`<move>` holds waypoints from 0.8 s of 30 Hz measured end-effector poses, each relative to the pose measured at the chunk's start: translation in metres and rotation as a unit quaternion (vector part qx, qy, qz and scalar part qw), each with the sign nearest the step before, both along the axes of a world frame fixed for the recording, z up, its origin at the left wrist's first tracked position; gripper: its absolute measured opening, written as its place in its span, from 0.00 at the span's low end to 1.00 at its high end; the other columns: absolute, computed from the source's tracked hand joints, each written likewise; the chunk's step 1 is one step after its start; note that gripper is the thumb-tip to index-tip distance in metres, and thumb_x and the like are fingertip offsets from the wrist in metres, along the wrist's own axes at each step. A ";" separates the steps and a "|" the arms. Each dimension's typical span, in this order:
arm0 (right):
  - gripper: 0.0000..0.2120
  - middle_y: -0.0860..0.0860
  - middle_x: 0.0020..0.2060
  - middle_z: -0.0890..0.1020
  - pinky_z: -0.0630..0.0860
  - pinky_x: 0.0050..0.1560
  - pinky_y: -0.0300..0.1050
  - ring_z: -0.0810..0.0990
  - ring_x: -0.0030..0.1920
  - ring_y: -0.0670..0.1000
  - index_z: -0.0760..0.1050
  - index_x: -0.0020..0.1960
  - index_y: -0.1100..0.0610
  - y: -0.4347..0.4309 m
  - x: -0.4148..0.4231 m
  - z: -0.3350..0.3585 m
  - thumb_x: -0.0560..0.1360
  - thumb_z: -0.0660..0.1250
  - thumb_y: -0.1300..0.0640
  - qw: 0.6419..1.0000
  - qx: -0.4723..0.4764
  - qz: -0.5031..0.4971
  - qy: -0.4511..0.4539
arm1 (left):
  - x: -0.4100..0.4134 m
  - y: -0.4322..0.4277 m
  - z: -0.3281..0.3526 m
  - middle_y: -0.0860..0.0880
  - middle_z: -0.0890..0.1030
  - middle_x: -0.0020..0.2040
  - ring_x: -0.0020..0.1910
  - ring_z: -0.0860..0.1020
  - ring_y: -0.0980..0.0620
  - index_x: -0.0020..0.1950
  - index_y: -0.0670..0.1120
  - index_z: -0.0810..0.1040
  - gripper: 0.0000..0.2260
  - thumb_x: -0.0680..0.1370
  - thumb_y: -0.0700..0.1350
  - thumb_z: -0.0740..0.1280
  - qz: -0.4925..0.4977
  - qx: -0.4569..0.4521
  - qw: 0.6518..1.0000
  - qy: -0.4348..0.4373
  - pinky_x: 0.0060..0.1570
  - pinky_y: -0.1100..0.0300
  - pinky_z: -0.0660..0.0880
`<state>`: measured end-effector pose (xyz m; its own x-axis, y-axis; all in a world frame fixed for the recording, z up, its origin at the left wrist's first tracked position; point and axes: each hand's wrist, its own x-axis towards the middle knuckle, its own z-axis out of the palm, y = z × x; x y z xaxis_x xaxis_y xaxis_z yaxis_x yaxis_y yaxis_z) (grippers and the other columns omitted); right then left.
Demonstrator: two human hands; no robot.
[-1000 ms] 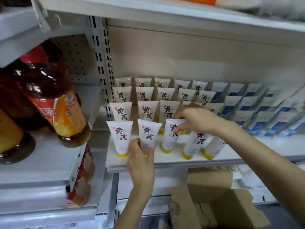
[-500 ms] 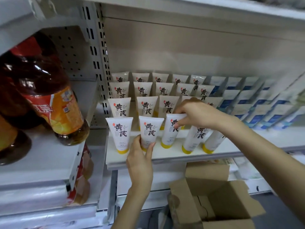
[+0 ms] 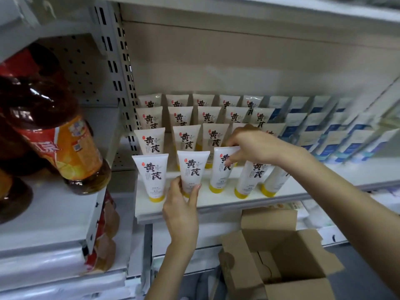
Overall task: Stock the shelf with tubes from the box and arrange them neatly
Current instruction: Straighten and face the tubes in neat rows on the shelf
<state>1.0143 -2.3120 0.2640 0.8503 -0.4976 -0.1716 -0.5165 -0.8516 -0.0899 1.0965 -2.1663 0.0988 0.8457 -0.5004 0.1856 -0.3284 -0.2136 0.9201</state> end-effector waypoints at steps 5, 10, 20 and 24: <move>0.14 0.49 0.48 0.81 0.68 0.37 0.37 0.77 0.47 0.49 0.79 0.52 0.54 -0.002 -0.006 0.001 0.71 0.70 0.47 0.999 0.035 -0.007 0.012 | -0.006 0.007 0.000 0.47 0.78 0.59 0.58 0.76 0.49 0.63 0.42 0.70 0.20 0.75 0.48 0.68 -0.028 -0.014 0.999 -0.011 0.56 0.57 0.73; 0.24 0.41 0.57 0.78 0.68 0.44 0.23 0.74 0.52 0.39 0.74 0.64 0.48 -0.008 -0.032 0.032 0.70 0.71 0.43 0.997 0.074 -0.031 -0.014 | -0.017 0.032 0.004 0.44 0.72 0.63 0.62 0.72 0.46 0.65 0.45 0.66 0.23 0.74 0.53 0.66 -0.015 -0.015 0.999 -0.030 0.59 0.51 0.72; 0.07 0.42 0.39 0.81 0.72 0.40 0.40 0.76 0.40 0.42 0.80 0.43 0.45 -0.026 -0.070 0.010 0.68 0.73 0.44 0.999 0.046 -0.007 0.027 | 0.000 0.000 0.134 0.50 0.78 0.58 0.57 0.72 0.52 0.66 0.51 0.68 0.22 0.75 0.57 0.64 -0.205 0.073 0.902 -0.373 0.56 0.60 0.65; 0.18 0.47 0.27 0.71 0.65 0.32 0.45 0.69 0.29 0.45 0.67 0.30 0.52 -0.028 -0.074 -0.002 0.70 0.71 0.45 1.000 0.014 0.006 0.000 | 0.014 -0.035 0.172 0.52 0.76 0.63 0.62 0.74 0.48 0.70 0.55 0.64 0.28 0.73 0.63 0.64 -0.248 0.321 0.817 -0.411 0.54 0.56 0.70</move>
